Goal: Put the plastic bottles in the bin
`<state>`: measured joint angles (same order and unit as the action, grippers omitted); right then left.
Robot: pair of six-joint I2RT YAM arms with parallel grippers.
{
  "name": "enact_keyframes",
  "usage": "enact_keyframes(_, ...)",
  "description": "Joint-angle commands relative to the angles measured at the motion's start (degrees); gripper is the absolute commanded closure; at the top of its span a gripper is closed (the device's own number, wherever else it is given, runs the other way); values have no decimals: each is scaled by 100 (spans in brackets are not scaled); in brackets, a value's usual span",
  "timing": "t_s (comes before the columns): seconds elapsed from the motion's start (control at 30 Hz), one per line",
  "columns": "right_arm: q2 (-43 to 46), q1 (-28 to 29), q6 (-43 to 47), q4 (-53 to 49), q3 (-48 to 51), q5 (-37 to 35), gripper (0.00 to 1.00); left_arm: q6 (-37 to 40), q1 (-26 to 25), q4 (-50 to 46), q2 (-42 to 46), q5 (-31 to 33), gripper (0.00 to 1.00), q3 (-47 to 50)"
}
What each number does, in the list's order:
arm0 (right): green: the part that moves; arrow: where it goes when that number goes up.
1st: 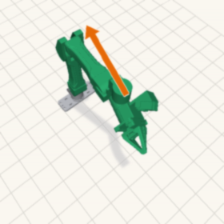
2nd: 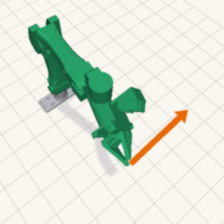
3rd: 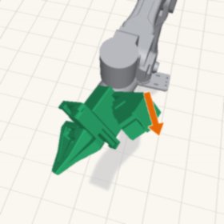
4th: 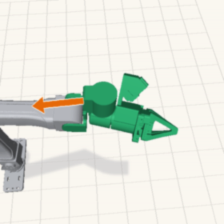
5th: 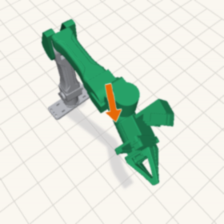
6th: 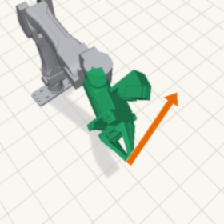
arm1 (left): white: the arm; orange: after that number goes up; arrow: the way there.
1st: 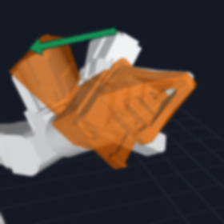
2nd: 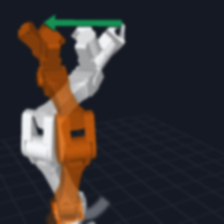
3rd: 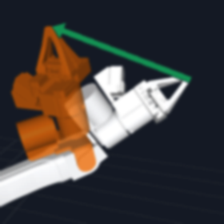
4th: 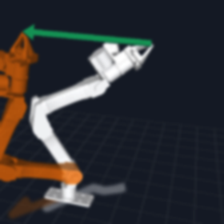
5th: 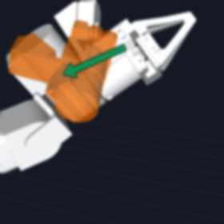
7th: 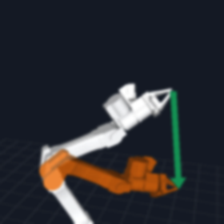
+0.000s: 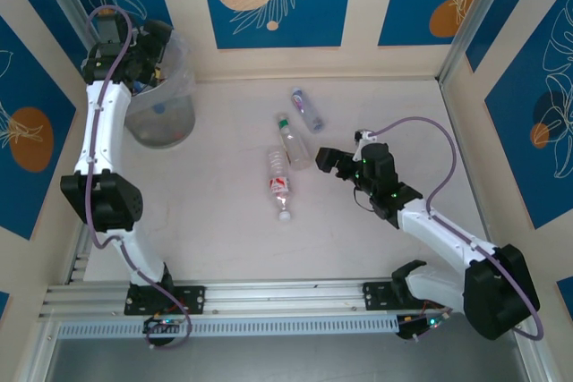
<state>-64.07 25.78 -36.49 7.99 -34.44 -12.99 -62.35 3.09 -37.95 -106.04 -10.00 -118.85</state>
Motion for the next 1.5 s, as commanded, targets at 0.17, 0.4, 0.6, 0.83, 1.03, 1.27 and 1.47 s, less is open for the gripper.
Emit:
enact_keyframes(0.17, -547, 140, 22, -207, -487, 309, 0, 1591, -349, 1, 663, 267, 1, 233)
enact_keyframes(0.4, -513, 664, 304, -410, -354, -116, 1, 2596, -941, 379, 1030, 77, 1, 727)
enact_keyframes(0.6, -425, 1159, 318, -834, -173, -318, 3, 3004, -1362, 699, 1294, -146, 0, 1393)
enact_keyframes(0.83, -372, 1588, 204, -742, 72, -163, 4, 3208, -1565, 1078, 1603, -555, 1, 2330)
enact_keyframes(1.03, -616, 2172, -44, -792, 74, -534, 7, 3151, -1673, 1049, 1803, -399, 0, 3065)
enact_keyframes(1.27, -1280, 2741, -173, -1163, -345, -1048, 19, 3045, -1677, 1077, 1910, -367, 1, 3576)
enact_keyframes(1.47, -2013, 2992, -66, -1488, -809, -1026, 21, 2949, -1672, 1235, 2050, -64, 0, 4005)
